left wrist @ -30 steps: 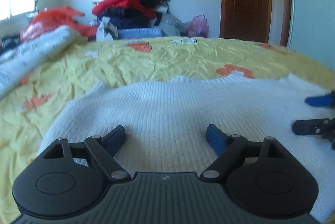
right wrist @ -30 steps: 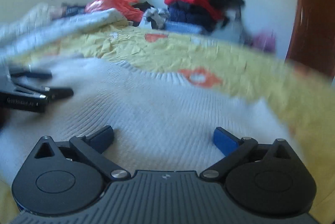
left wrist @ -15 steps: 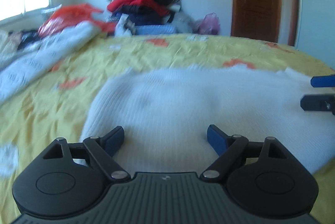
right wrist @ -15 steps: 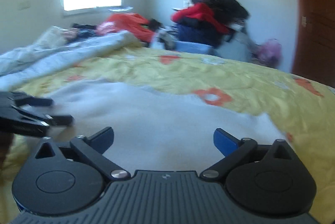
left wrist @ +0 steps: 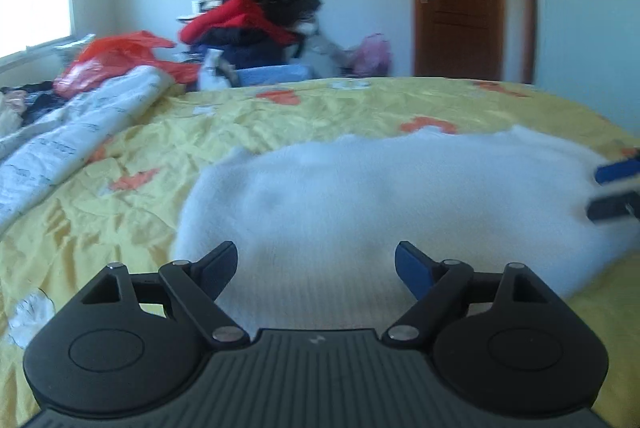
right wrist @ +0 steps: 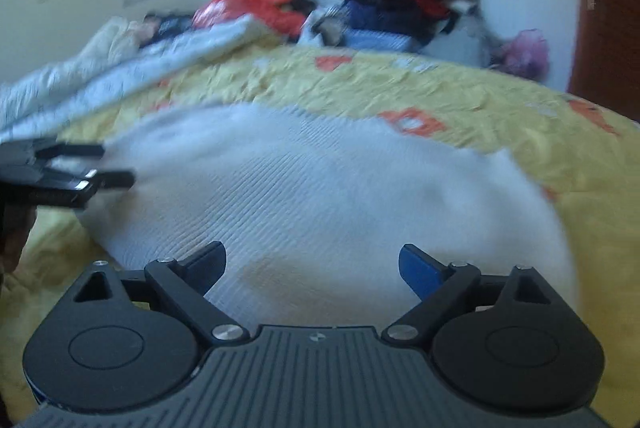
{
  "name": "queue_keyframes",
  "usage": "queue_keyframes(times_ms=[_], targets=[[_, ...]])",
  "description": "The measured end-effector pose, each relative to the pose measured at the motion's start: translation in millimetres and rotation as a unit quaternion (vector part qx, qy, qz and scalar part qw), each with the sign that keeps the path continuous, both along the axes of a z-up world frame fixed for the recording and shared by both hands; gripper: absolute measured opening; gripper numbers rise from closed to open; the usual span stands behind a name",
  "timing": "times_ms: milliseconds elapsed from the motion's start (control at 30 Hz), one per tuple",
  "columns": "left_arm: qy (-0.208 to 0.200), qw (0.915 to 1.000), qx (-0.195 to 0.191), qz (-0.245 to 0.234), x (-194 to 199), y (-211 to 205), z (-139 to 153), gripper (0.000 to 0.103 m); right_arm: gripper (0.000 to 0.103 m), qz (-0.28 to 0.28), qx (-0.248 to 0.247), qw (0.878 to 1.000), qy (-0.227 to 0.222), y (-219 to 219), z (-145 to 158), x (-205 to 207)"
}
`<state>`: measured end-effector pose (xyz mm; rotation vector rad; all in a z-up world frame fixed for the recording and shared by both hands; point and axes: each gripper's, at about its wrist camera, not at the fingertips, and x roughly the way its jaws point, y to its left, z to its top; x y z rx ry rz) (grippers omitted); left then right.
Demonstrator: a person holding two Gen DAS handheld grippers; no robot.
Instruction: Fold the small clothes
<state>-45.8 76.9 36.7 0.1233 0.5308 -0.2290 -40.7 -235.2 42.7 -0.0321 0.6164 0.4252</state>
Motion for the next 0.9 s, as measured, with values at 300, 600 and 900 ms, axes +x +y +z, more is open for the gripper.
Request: queue_keyframes(times_ms=[300,600,900], targets=[[0.008,0.9965,0.079,-0.026,-4,-14,-20,0.088,0.101,-0.024,-0.087,0.996,0.023,-24,-36,-14],[0.037,0.9726,-0.176,0.147,-41,61,-7,0.087,0.103,-0.042,0.058,0.997,-0.024,-36,14,-20],[0.102,0.9159,-0.336,0.195,-12,84,-25,0.087,0.103,-0.004,0.057,0.998,-0.007,-3,17,-8]])
